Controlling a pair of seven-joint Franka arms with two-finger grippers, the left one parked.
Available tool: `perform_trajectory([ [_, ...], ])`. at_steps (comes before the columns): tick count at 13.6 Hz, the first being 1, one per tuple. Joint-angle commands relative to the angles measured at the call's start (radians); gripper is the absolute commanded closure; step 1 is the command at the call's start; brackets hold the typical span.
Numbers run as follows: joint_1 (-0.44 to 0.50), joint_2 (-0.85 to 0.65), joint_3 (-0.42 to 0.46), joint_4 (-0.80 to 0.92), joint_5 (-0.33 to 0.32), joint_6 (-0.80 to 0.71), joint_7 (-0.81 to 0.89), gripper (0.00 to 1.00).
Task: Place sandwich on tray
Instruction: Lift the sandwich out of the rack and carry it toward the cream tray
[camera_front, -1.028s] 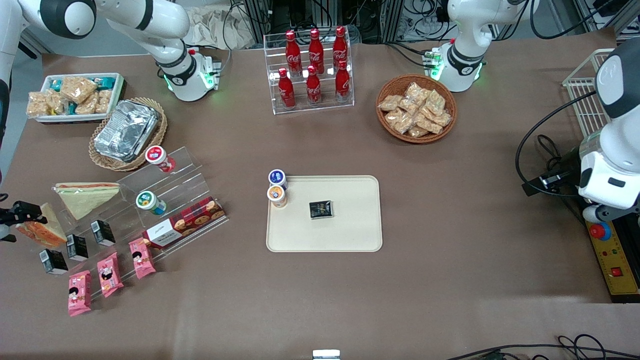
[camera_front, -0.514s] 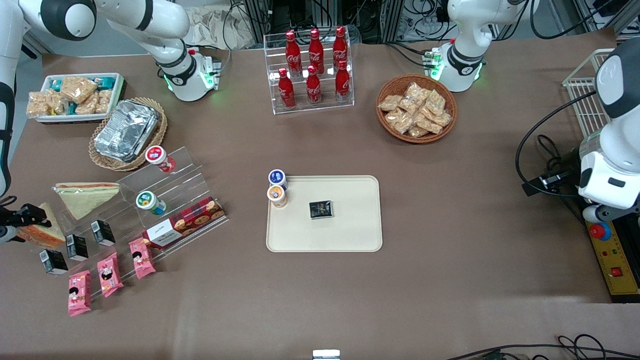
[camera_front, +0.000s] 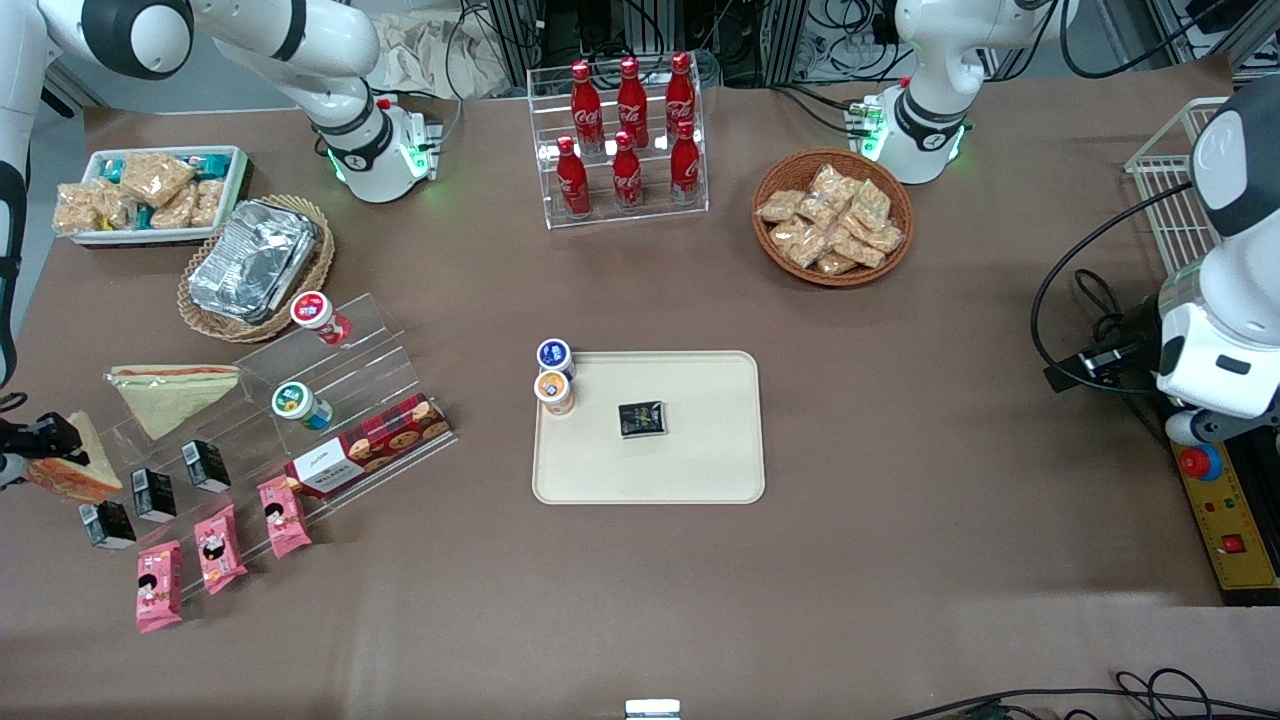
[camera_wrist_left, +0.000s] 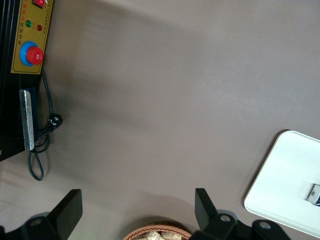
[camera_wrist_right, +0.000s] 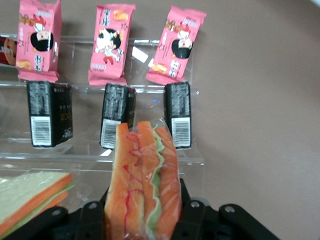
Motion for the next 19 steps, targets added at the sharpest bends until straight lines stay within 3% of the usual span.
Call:
perform_trajectory([
  [1,-0.001,-0.045,0.001,0.025,0.031,0.005,0.031,0.52],
  [3,0.000,-0.072,0.001,0.042,0.031,0.005,0.051,0.52],
  [6,0.019,-0.149,0.004,0.040,0.022,-0.048,0.286,0.54],
  [7,0.043,-0.167,0.001,0.040,0.021,-0.100,0.343,0.67],
  [9,0.072,-0.198,0.004,0.040,0.023,-0.175,0.510,0.79],
  [10,0.112,-0.217,0.003,0.040,0.025,-0.240,0.611,1.00],
  [11,0.144,-0.236,0.004,0.040,0.022,-0.302,0.731,1.00],
  [15,0.432,-0.296,0.003,0.040,-0.063,-0.363,1.377,1.00],
  [19,0.667,-0.289,0.004,0.040,-0.063,-0.348,1.867,1.00],
])
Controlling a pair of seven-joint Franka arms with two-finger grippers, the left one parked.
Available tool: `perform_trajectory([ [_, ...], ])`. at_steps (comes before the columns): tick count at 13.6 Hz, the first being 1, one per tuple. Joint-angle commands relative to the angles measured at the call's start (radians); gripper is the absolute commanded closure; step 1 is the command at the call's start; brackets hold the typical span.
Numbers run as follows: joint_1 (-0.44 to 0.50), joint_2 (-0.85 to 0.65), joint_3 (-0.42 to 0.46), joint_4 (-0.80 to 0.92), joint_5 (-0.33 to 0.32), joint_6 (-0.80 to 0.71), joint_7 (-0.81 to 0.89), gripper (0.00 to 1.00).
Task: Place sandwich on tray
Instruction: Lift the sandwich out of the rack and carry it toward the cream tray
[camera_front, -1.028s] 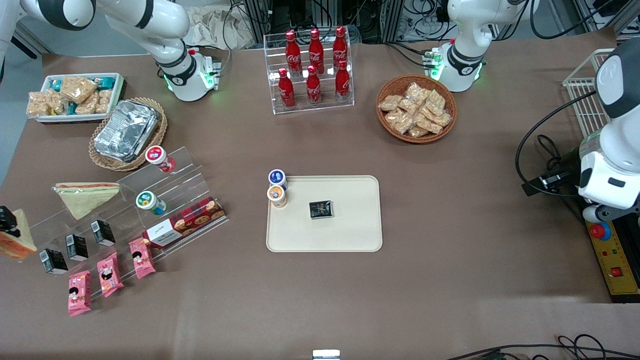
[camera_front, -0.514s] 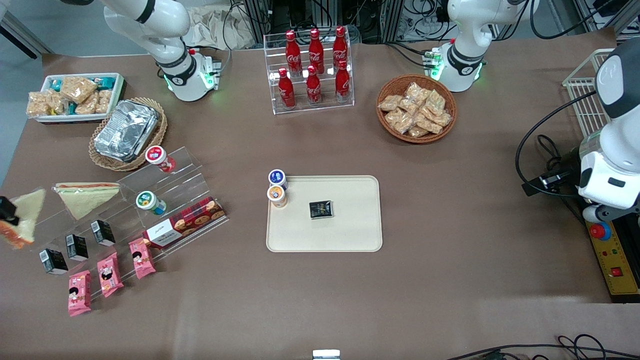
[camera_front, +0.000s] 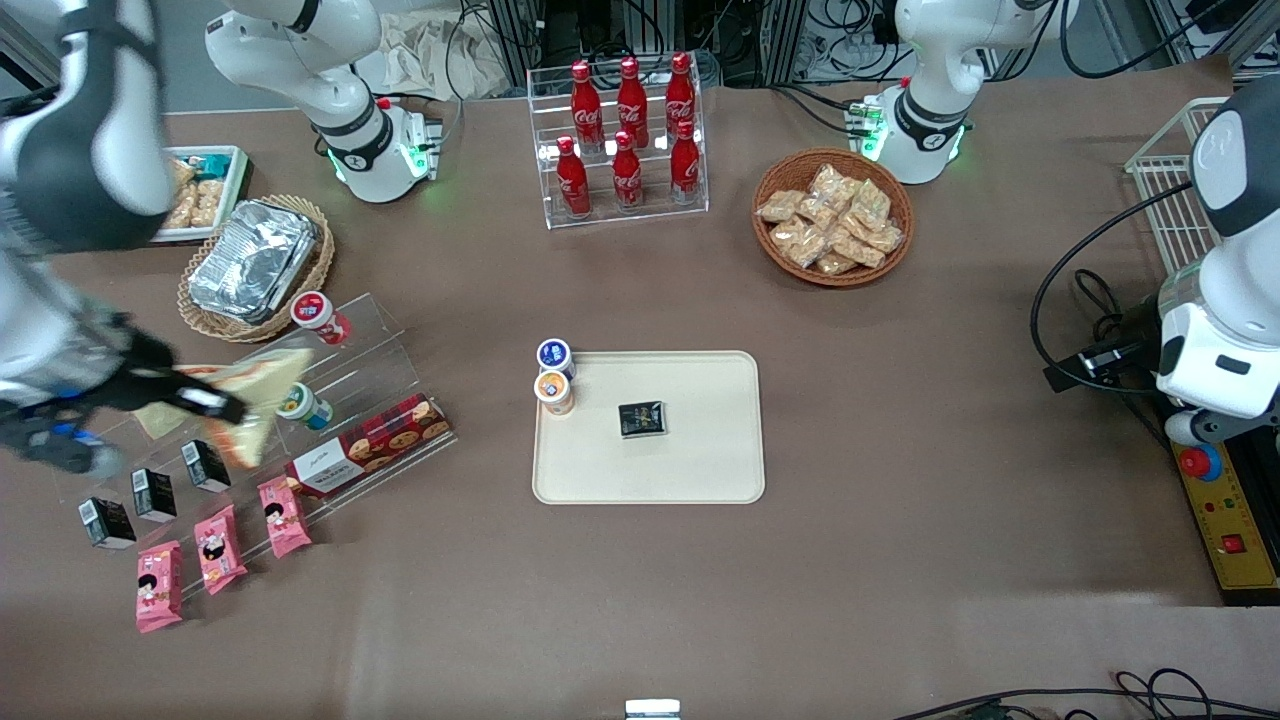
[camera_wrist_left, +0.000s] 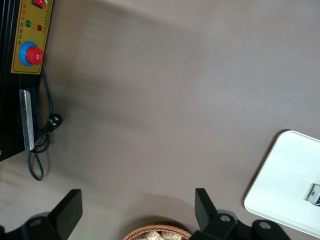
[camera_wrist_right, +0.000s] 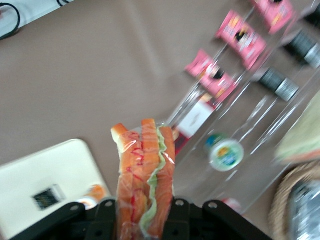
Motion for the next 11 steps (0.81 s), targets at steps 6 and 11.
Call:
perform_trajectory([
  [6,0.274,0.114,-0.012,-0.008,-0.011,0.180,0.871,1.00],
  [11,0.351,0.315,-0.012,0.053,-0.012,0.395,1.266,1.00],
])
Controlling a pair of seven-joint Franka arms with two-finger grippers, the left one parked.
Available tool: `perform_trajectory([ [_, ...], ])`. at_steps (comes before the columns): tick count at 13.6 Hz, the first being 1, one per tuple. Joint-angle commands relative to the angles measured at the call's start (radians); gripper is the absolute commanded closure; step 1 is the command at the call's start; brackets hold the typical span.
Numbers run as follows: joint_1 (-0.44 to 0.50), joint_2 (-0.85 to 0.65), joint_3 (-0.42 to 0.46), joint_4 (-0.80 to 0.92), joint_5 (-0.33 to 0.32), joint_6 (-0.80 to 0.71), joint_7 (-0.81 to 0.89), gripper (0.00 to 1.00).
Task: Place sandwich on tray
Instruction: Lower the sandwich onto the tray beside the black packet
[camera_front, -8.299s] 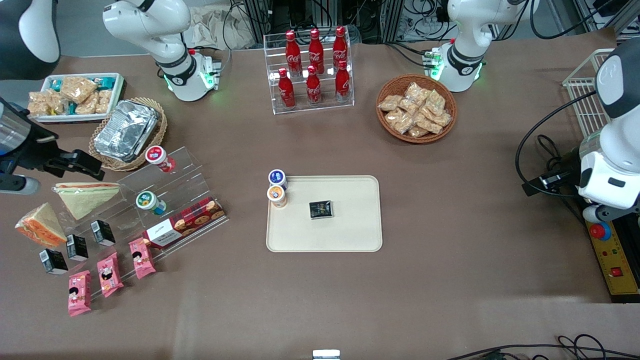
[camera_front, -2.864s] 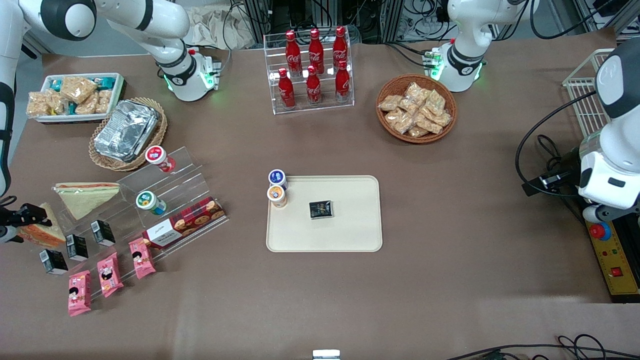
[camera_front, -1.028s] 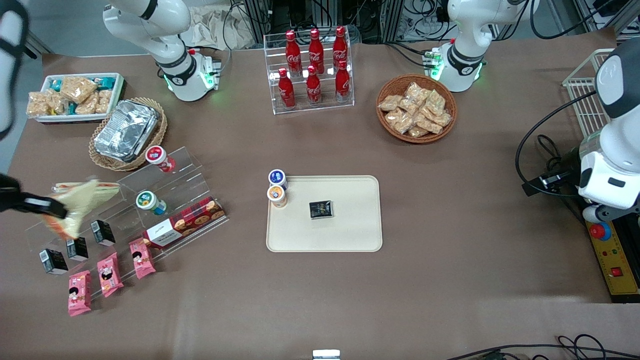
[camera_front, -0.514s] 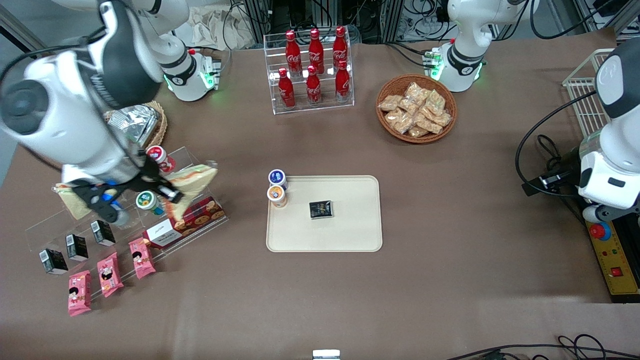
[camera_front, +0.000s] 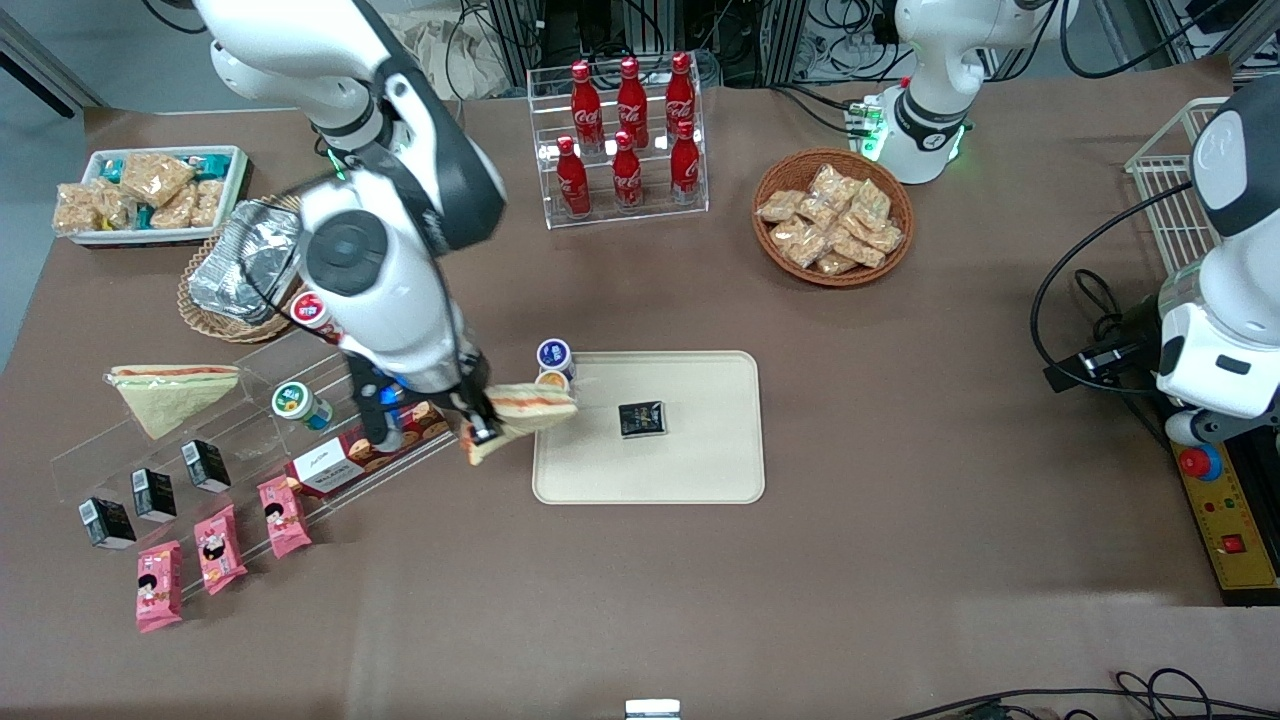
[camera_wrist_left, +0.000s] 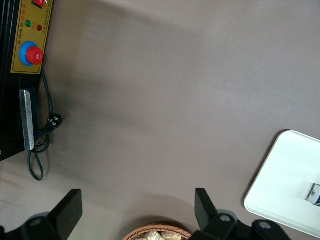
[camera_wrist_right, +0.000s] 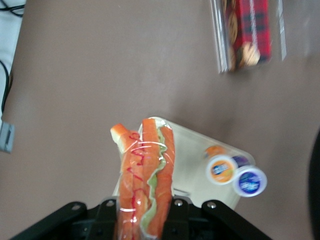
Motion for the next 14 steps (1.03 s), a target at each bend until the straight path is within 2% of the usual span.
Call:
perform_trajectory([
  [1,0.012,0.138,-0.011,0.090,-0.008,0.084,0.188,1.00],
  [4,0.018,0.252,0.011,0.106,-0.007,0.242,0.343,1.00],
  [8,0.018,0.364,0.064,0.107,-0.005,0.438,0.443,1.00],
  [14,0.013,0.394,0.122,0.095,0.029,0.449,0.463,1.00],
])
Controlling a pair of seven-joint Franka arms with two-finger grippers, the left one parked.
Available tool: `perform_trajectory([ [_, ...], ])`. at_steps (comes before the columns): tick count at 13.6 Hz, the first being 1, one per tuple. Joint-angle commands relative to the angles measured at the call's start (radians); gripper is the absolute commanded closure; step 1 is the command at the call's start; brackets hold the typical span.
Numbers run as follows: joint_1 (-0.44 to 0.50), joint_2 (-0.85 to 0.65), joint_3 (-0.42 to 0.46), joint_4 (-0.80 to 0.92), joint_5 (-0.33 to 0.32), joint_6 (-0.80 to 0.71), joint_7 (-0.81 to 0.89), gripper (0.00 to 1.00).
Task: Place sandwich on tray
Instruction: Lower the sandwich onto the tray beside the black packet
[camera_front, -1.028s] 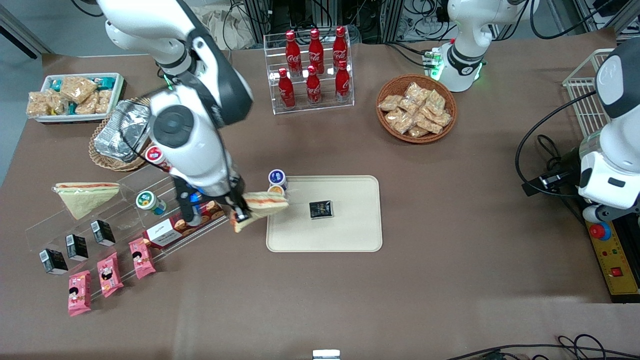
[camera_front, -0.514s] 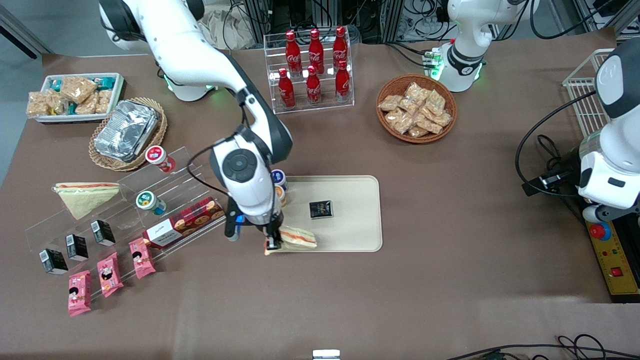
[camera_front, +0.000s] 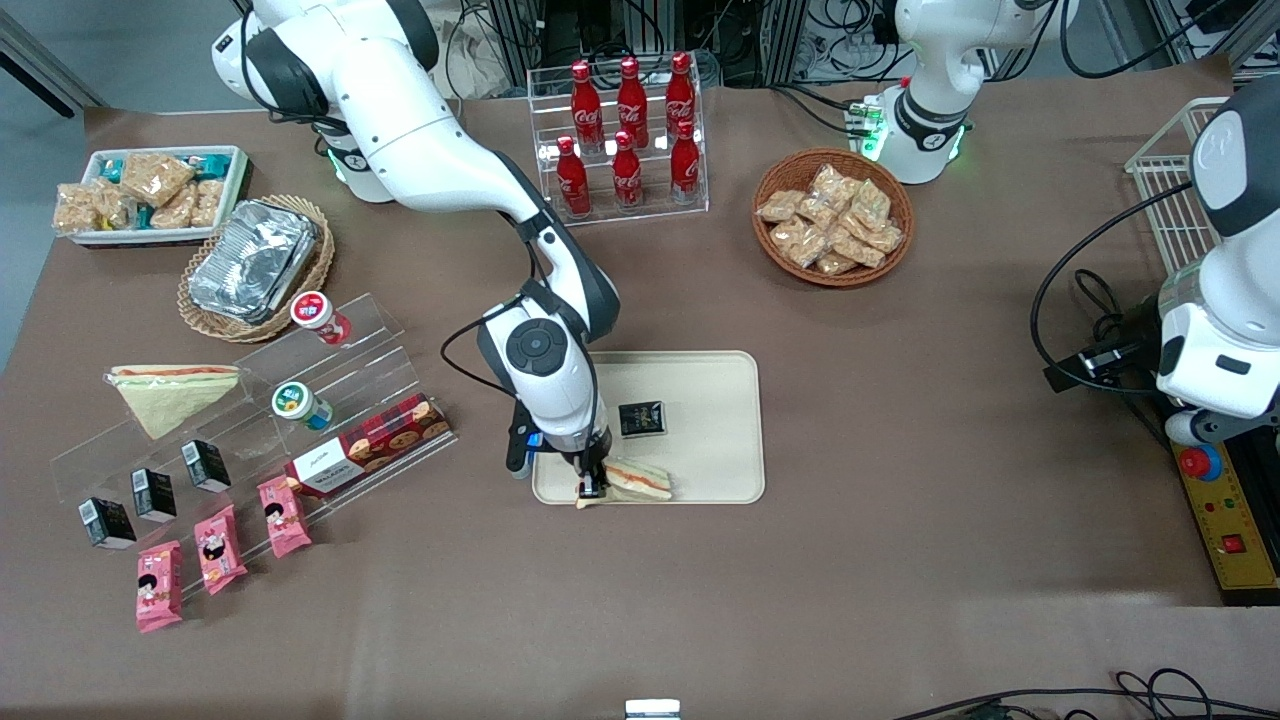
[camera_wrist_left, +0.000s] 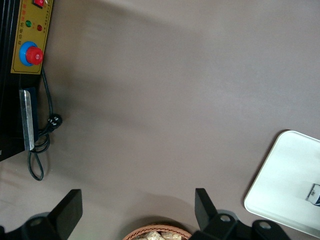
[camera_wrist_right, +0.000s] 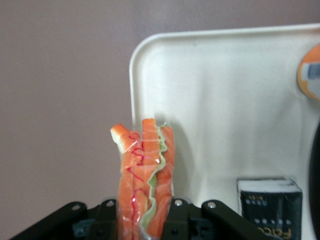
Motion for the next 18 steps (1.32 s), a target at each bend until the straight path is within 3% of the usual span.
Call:
perform_trajectory([
  [1,-0.007,0.015,0.025,0.033,0.019,-0.010,0.016,1.00],
  [4,-0.007,0.016,0.043,0.030,0.081,-0.011,0.016,1.00],
  [10,-0.013,0.050,0.042,0.029,0.085,-0.014,0.018,1.00],
  [12,-0.013,0.052,0.042,0.029,0.080,-0.013,0.016,0.49],
  [14,-0.014,0.050,0.040,0.029,0.077,-0.013,0.013,0.26],
  [15,-0.011,0.050,0.040,0.029,0.074,-0.013,0.010,0.05],
  [18,-0.005,0.039,0.037,0.036,0.072,-0.007,0.007,0.02],
])
